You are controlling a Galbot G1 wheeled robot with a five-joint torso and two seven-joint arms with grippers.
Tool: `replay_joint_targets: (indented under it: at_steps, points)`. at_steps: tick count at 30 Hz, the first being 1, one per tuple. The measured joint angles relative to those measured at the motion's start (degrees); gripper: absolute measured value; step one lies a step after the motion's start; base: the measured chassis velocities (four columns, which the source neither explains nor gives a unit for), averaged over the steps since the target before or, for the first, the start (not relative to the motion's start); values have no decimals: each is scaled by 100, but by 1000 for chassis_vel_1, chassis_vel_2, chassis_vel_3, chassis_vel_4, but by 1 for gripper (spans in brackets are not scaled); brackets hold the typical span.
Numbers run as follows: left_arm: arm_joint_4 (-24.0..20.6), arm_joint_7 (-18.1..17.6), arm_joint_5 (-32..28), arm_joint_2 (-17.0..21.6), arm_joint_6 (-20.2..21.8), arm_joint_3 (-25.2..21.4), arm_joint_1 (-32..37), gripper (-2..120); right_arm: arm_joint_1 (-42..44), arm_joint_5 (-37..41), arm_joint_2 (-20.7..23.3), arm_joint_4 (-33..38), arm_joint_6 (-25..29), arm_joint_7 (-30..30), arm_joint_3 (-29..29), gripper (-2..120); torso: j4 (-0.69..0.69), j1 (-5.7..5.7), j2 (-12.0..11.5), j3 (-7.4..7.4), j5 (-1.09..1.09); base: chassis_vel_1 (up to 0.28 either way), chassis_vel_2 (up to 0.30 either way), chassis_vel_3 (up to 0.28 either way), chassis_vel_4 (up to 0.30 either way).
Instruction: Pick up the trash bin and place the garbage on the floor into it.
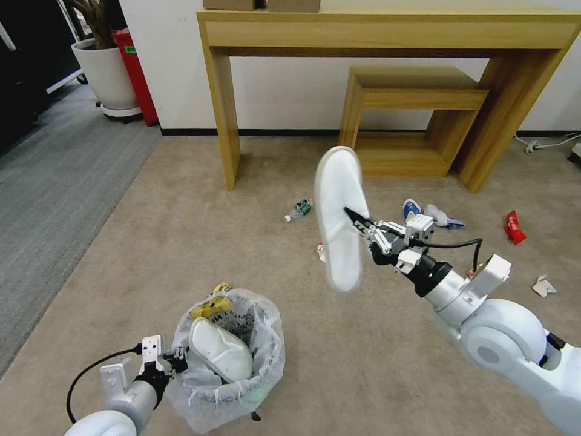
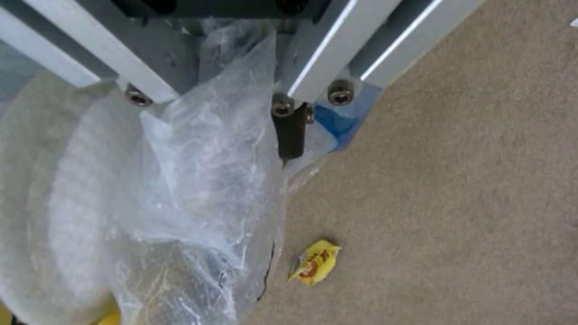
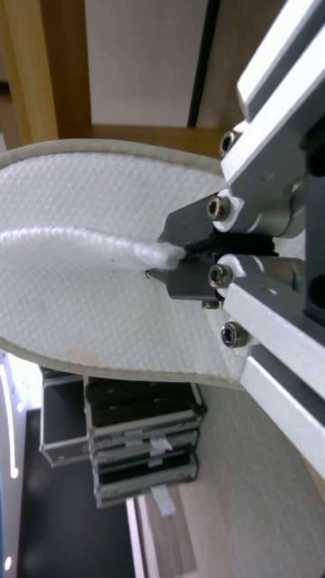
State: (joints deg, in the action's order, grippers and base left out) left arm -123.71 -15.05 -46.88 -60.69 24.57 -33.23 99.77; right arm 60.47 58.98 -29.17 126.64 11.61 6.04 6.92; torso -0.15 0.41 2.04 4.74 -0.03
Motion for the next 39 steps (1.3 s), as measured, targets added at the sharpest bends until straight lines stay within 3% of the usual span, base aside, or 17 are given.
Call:
replay_joint_targets:
  at_steps: [11,19,39]
  points:
    - [-114,1,30,28,4,-80,124,1,-79,-74,-23,-152,54,67,-83,0,0,0,0,0,-1,0,0,0,0]
    - [-151,0,33,9,5,-94,177,1,-427,-61,-140,-251,200,157,-543,0,0,0,0,0,-1,0,0,0,0]
    - [-209,7,101,-118,-1,-141,286,1,-2220,-527,-1013,-1404,868,836,-3146,0,0,0,0,0,-1,0,0,0,0]
